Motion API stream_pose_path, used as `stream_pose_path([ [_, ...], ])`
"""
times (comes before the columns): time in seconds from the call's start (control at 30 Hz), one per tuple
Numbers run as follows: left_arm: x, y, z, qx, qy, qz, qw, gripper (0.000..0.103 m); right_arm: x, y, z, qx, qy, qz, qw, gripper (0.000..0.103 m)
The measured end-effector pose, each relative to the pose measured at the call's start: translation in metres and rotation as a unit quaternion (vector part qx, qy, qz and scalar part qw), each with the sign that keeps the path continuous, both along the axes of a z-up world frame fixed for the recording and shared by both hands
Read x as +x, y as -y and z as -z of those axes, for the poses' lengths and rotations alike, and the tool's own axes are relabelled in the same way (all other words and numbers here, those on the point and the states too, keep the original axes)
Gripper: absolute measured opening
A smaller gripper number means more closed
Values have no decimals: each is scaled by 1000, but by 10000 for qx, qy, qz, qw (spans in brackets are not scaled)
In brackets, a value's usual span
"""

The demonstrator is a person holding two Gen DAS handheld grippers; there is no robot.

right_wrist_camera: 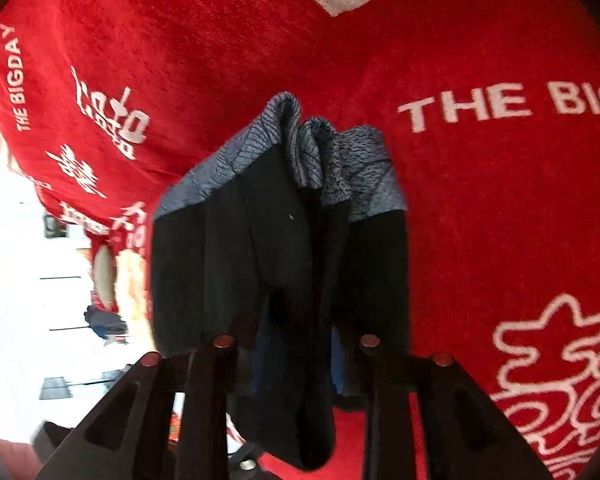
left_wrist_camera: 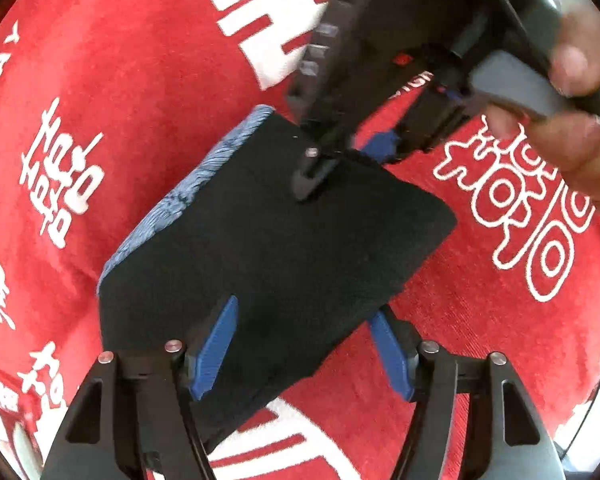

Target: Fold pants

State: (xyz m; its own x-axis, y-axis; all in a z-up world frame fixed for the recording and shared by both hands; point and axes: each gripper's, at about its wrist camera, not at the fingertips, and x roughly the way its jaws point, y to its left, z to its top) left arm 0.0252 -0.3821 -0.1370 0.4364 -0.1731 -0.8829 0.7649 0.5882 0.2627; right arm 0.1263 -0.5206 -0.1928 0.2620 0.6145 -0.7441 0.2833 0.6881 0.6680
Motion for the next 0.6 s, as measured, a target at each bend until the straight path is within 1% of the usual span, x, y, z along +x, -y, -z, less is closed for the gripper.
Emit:
stream_pose_path([
  [0.07,2,-9,-8,-49,-74,-50,9999,68,-3,-1,-8,-210,-37,-20,9998,32],
  [0.13,7,-23,-18,-174,-250,-208,9993,68,-7,-4,-16,-487,-78,-62,9988,32],
  [0.23,19,-45,-30,-267,-304,-568,9976,68,-18,-8,-31,-996,-102,-160,9948,32],
  [0.3,30,-61,-35,-294,-328,-856,9954,68,-25,-14,-40,-1239,-96,-170,9921,32],
  [0.33,41,-69,-35,-303,-354,-1019,9937,68,-29,-14,-43,-1327,-96,-153,9910,32],
  [0.4,56,-88,-35,-359,-450,-1358,9891,68,-35,-18,-51,-1558,-79,-67,9877,32],
  [0.47,69,-104,-30,-434,-621,-1701,9825,68,-42,-23,-59,-1813,1,32,9834,32],
  [0.6,92,-141,-10,-593,-1085,-2578,9582,68,-47,-49,-76,-2244,368,-122,9737,32],
])
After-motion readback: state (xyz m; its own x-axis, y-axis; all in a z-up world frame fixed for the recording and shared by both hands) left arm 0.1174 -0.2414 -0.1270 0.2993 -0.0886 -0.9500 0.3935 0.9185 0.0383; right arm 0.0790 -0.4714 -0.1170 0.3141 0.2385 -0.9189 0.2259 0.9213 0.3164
